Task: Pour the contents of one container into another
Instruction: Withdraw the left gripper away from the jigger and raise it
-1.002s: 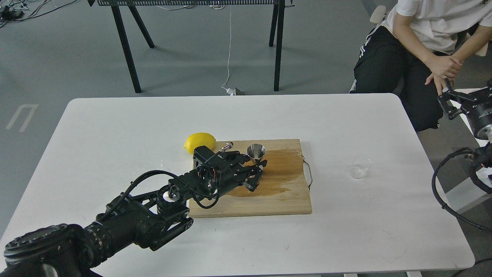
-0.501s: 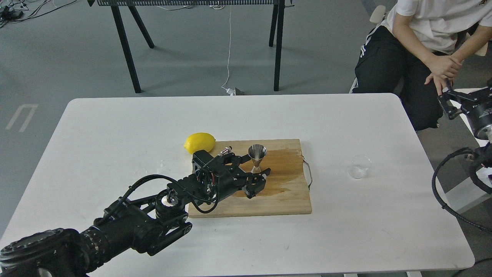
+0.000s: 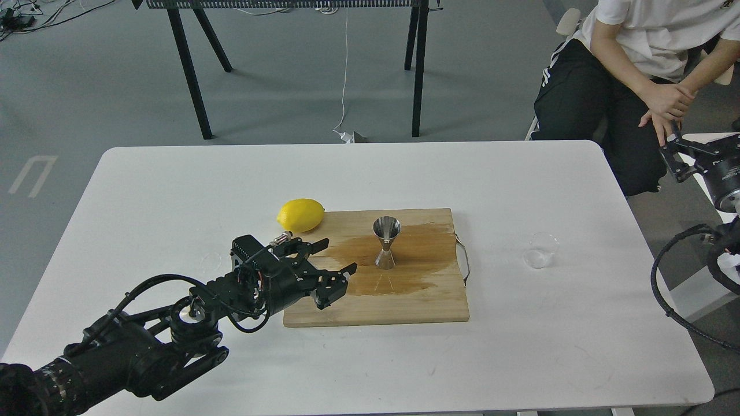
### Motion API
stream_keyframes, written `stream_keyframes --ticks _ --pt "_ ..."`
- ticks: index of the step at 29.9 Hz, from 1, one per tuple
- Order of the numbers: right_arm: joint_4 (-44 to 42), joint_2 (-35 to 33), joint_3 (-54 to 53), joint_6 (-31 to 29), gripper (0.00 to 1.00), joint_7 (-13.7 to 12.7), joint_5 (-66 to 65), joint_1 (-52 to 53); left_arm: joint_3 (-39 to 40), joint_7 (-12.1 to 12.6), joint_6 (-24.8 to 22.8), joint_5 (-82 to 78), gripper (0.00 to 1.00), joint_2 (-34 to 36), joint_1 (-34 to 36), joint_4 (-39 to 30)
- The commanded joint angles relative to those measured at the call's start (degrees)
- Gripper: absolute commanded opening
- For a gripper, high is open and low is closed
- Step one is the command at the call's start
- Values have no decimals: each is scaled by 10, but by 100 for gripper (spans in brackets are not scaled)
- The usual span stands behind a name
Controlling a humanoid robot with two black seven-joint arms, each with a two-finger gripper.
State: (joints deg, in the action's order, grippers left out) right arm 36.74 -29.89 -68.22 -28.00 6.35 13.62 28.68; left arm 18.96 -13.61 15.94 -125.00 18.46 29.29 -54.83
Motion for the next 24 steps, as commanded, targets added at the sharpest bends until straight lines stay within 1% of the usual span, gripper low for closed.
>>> stream_keyframes --ticks 1,2,3,5,6,7,8,9,10,12,13,17,20,24 --pt "-4 -3 -1 0 100 0 -2 1 27 -5 17 0 84 63 -13 -53" --pt "-7 -6 -1 0 100 0 -2 1 43 -10 31 0 86 74 -13 -57" --pt "-9 -9 0 0 100 0 -3 0 57 -19 44 0 87 78 -11 -57" --pt "-12 -13 1 0 100 1 -3 0 85 -53 52 0 87 83 -5 -57" --pt "-17 -13 0 0 100 1 -3 0 94 -73 52 0 87 84 -4 -57" --pt "-22 -13 0 0 100 1 -3 0 106 -97 51 0 89 90 1 -56" --pt "-28 -13 -1 0 100 3 -2 0 115 -113 48 0 93 97 9 -56" --pt "-32 -14 -2 0 100 9 0 0 117 -124 42 17 94 105 18 -56" --pt "-36 -15 -8 0 100 18 0 0 118 -131 33 70 94 110 28 -56" --pt "-36 -24 -17 0 100 25 0 0 123 -132 13 161 95 115 42 -56" --pt "-37 -30 -19 0 100 25 0 0 124 -133 3 210 98 121 49 -58" --pt "-35 -33 -20 0 100 26 0 1 129 -144 -28 382 98 142 79 -60" --pt "-28 -40 -20 0 100 21 3 -3 142 -144 -76 507 98 142 100 -58" --pt "-23 -44 -20 0 100 14 26 -29 190 -144 -154 684 99 139 110 -50"
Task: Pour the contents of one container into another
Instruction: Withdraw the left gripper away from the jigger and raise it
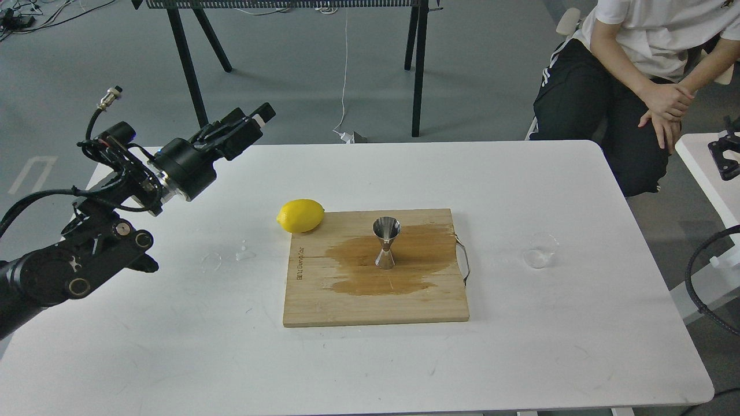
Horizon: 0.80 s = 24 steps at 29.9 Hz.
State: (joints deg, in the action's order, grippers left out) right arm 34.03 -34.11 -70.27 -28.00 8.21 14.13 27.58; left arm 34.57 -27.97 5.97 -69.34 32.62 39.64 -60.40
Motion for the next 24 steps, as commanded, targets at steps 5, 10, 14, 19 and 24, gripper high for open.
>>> stream_keyframes --ticks 5,10,14,19,24 --pt "79 -1 3 0 100 -48 85 -88 71 0 -126 382 99 -15 18 78" --pt "198 -2 -1 0 100 -56 115 -192 76 31 -190 512 100 -42 49 152" --pt "241 -1 3 0 100 -72 134 -244 82 38 -224 592 100 -42 51 154" --pt "291 6 7 0 100 -79 170 -303 83 41 -244 666 100 -37 50 158" --pt "357 8 16 0 100 -80 216 -357 82 41 -245 701 100 -34 50 160"
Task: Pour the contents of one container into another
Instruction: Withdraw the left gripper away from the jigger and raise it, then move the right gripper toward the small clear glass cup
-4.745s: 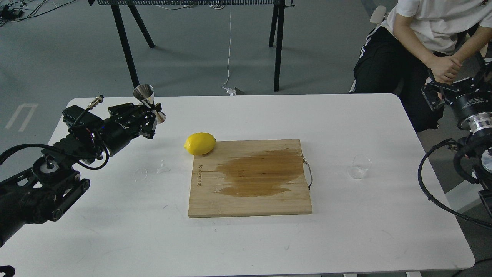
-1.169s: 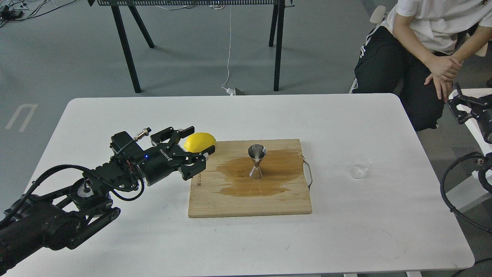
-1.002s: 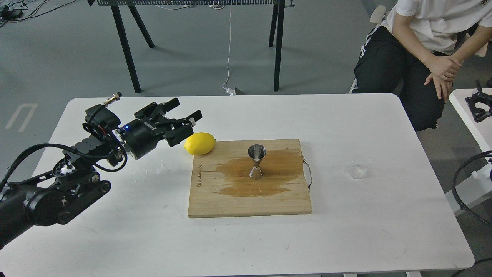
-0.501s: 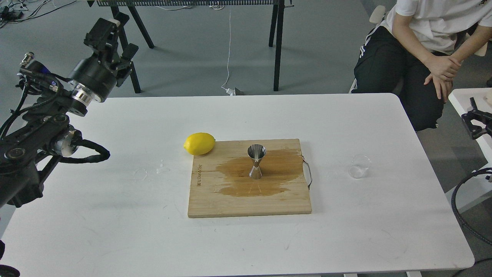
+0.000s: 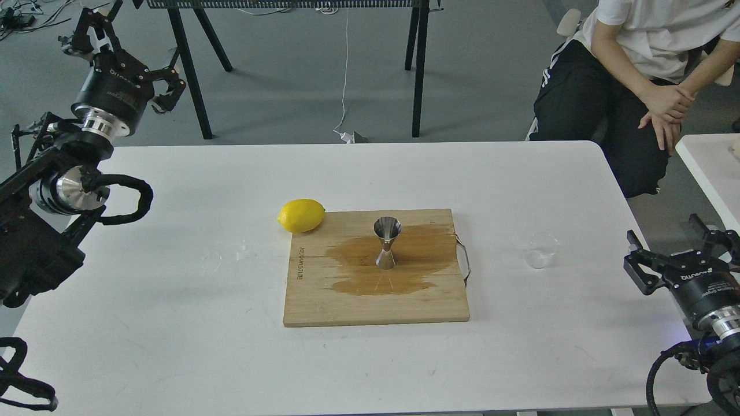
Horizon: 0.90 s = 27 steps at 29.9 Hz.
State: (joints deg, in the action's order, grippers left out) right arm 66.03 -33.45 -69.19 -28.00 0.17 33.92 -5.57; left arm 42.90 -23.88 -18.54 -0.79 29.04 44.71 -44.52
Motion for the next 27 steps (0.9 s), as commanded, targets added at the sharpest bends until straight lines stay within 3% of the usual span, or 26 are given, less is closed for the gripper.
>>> stream_keyframes --ticks 1,5,10,17,27 --pt "48 5 5 10 100 1 19 -29 -1 1 1 16 100 1 -1 2" --pt "62 50 -2 96 100 4 19 -31 -1 9 -1 16 100 3 2 16" --pt "38 117 -1 94 100 6 12 -31 -1 16 -13 15 100 8 3 16" --pt "34 126 15 106 100 0 -10 -22 -1 16 -25 16 100 15 3 16" --pt "31 146 24 298 100 1 -11 57 -1 14 -28 16 100 17 0 16"
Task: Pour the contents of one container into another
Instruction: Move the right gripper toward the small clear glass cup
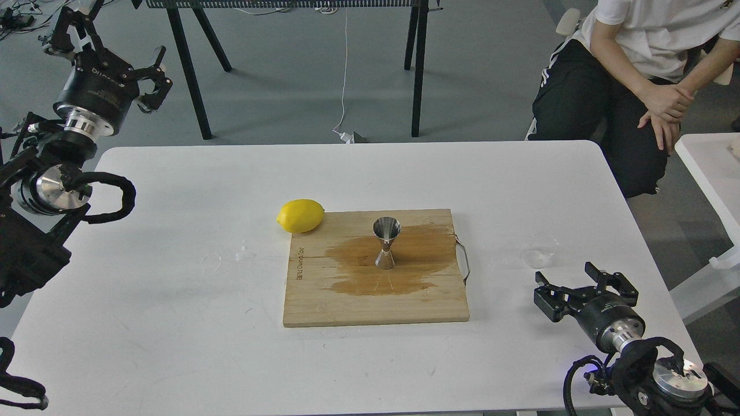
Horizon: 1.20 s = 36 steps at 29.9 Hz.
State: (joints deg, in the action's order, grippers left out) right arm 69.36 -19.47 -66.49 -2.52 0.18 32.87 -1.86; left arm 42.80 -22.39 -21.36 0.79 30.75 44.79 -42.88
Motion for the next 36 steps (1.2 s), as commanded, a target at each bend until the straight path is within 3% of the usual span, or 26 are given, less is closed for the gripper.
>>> stream_keyframes --ticks 1,29,36 --pt "-7 6 -2 51 100 1 -1 27 0 -1 0 0 100 0 -2 0" --pt "-178 64 24 44 95 -11 -13 142 17 -7 0 2 100 -1 -8 1" --pt "-185 68 25 30 94 -11 -13 142 18 -7 0 3 100 -1 -8 0"
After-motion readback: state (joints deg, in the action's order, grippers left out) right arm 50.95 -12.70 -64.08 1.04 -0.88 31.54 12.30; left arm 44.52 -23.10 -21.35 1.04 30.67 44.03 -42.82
